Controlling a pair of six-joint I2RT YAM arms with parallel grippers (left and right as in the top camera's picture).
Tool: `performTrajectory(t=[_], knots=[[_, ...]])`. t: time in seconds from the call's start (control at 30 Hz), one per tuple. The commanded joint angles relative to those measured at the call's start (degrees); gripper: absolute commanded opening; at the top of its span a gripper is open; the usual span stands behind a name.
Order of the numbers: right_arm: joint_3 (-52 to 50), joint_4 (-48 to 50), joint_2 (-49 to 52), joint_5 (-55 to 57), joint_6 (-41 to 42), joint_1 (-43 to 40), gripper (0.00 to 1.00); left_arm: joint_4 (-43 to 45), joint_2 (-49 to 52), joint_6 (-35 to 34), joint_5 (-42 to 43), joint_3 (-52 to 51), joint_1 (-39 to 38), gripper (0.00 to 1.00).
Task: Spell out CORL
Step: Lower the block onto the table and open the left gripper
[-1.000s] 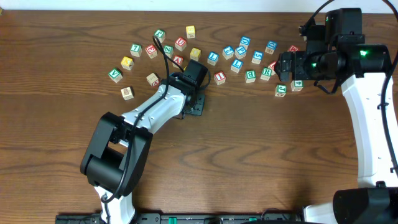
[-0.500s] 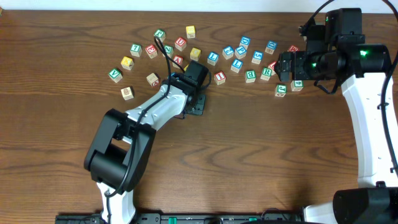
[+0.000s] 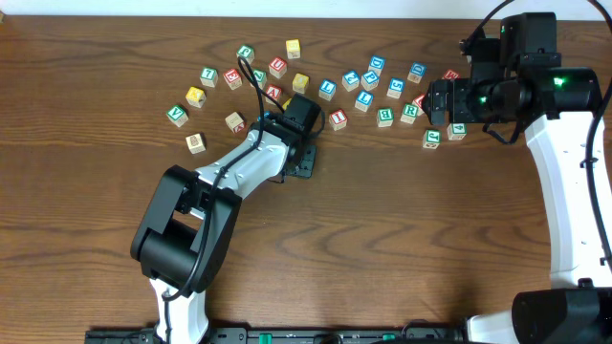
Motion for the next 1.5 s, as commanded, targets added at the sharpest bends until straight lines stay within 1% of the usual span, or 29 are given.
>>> performTrajectory(t=[0.0,0.1,0.13,0.2,0.57,0.93,1.0,1.03,1.17,1.33,1.47], knots=[[0.9,0.2,0.5,-0.3,-0.4,0.1,0.99,-0.5,0.3,-0.4,-0.7,-0.1,0.1,0.48],[0.9,0.3,0.5,-0.3,-0.4,0.2,0.99,-1.0,0.1,-2.1,-0.7,-0.1,0.1,0.47],[0.9,0.3,0.5,-0.3,-0.4,0.2,0.99,-1.1,0.1,-2.8,-0.7,-0.1,0.1,0.44],[0.9,0.2,0.5,-0.4,-0.4,0.2,0.99,-1.2,0.1,-3.7,-0.7,-0.1,0.1,0.41],[0.9,0.2,0.5,-0.4,-0.4,0.2,0.99,-1.1,0.1,-8.7,-0.7,-0.1,0.1,0.3],[0.9,0.2,0.5,-0.3,-0.4,0.2,0.99,-0.7,0.1,-9.4,-0.7,-0.1,0.1,0.3],[0.9,0.3,0.5,-0.3,-0.4,0.2,0.99,-0.7,0.1,-9.4,-0.7,-0.1,0.1,0.31],[0.9,0.3,0.5,-0.3,-0.4,0.2,0.99,-0.7,0.1,-9.4,-0.7,-0.1,0.1,0.36],[0.9,0.2,0.5,-0.3,-0.4,0.2,0.99,-0.7,0.1,-9.3,-0.7,-0.1,0.1,0.49],[0.9,0.4,0.5,-0.3,-0.4,0.2,0.99,-1.1,0.0,-8.7,-0.7,0.3,0.1,0.55],[0.9,0.5,0.5,-0.3,-0.4,0.2,0.99,-1.9,-0.7,-7.2,-0.7,1.3,0.1,0.56]])
